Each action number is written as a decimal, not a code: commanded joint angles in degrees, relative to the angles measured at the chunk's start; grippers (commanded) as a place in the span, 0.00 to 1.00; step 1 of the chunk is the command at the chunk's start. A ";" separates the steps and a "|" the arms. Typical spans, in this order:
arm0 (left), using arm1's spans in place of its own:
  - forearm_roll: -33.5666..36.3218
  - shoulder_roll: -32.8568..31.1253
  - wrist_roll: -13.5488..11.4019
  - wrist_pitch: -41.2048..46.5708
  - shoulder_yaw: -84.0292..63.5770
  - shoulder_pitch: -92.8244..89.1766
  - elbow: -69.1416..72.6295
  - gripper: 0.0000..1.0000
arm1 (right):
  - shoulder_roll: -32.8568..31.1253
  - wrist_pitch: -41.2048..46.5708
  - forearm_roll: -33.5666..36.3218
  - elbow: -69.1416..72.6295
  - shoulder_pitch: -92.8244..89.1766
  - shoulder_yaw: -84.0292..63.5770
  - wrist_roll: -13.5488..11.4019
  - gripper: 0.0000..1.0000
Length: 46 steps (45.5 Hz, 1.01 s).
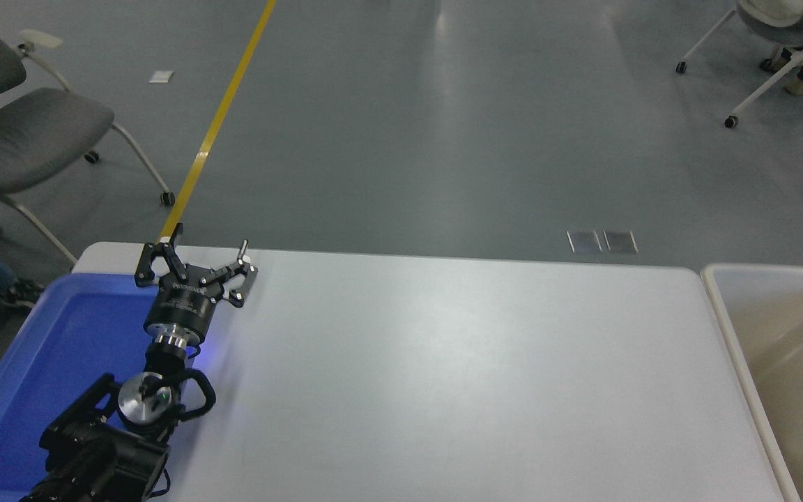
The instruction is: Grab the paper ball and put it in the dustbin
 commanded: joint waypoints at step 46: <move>0.00 0.00 0.00 0.01 -0.09 0.00 0.00 0.99 | 31.09 -5.70 7.37 -33.13 -35.10 36.76 0.27 0.10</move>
